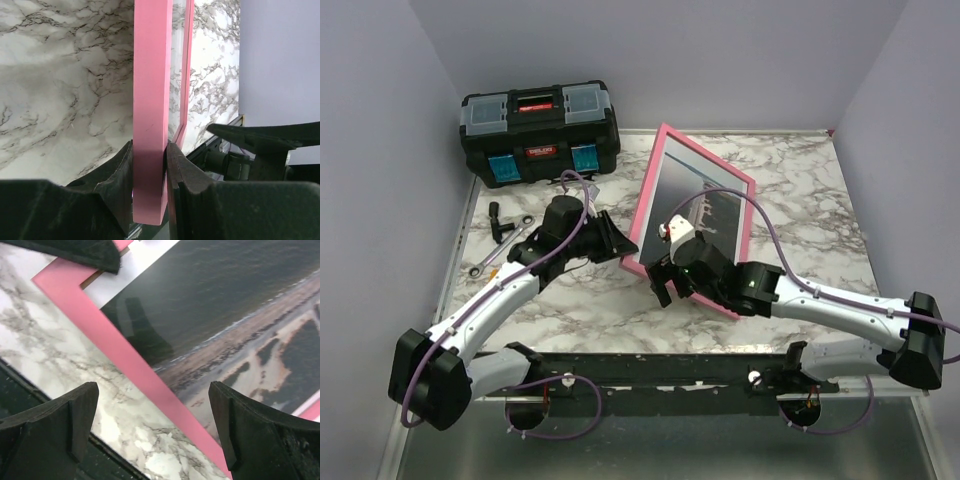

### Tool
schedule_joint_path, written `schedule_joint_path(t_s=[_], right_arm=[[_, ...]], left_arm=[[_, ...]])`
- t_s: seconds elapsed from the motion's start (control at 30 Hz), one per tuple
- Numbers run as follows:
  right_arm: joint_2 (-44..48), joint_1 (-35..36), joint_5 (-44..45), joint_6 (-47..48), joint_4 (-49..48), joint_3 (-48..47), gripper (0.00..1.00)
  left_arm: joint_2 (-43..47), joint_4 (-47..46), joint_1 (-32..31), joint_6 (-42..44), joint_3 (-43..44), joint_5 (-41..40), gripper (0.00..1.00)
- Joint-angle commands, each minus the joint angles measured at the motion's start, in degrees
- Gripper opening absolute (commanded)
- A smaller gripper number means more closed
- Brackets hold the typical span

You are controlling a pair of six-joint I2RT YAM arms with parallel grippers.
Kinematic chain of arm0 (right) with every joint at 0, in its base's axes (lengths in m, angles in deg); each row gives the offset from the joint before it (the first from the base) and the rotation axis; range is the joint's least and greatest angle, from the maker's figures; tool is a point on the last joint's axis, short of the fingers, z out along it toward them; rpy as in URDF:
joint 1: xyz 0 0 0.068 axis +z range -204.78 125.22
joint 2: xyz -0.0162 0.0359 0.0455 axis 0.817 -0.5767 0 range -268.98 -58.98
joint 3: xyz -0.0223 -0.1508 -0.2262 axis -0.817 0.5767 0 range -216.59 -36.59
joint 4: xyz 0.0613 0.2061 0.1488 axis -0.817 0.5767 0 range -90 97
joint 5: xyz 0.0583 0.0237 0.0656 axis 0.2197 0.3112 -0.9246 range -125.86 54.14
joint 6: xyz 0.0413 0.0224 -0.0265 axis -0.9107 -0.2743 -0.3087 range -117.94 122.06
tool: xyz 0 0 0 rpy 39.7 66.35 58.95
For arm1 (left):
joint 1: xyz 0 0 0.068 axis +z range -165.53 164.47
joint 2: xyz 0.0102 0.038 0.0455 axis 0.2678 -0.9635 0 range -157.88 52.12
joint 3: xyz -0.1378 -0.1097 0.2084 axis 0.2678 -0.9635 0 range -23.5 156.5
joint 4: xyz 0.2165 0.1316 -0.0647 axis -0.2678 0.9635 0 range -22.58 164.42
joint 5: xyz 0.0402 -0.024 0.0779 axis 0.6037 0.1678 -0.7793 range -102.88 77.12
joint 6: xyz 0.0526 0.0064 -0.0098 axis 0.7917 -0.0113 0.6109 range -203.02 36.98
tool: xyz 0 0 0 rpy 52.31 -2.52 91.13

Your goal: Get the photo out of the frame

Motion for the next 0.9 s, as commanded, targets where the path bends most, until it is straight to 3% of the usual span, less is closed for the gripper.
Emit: schedule_joint_path(t_s=[0.0,0.2,0.33,0.5,0.6,0.8,0.87], right_arm=[[0.7,1.5,11.9,2.6,-5.4,0.8,1.0],[-3.3,-0.8,13.6,-6.0,0.0,-7.8,1.0],[-4.4,-8.9,8.0,-10.5,3.6,-10.8,1.0],[-3.4,-16.7,0.5,-12.2,3.7,-11.2,1.0],[-5.7,-21.0,-7.1,-18.9,7.1,-17.3,1.0],[-11.2,-22.2,-4.3,-24.6,13.4,-32.1,1.0],[-13.4,-24.4,-7.1,-25.5,14.1,-35.6,1.0]], left_arm=[[1.4,4.3,1.0,2.8,2.2,-3.6,0.0],[8.2,11.9,1.3,13.9,5.5,-13.0,0.0],[11.6,17.2,1.4,19.6,9.8,-17.2,0.0],[12.8,24.1,1.4,28.0,14.6,-17.8,0.0],[13.7,26.5,1.4,31.3,16.2,-17.5,0.0],[14.8,28.5,1.4,35.5,20.5,-17.0,0.0],[14.6,29.3,1.4,37.4,22.4,-17.0,0.0]])
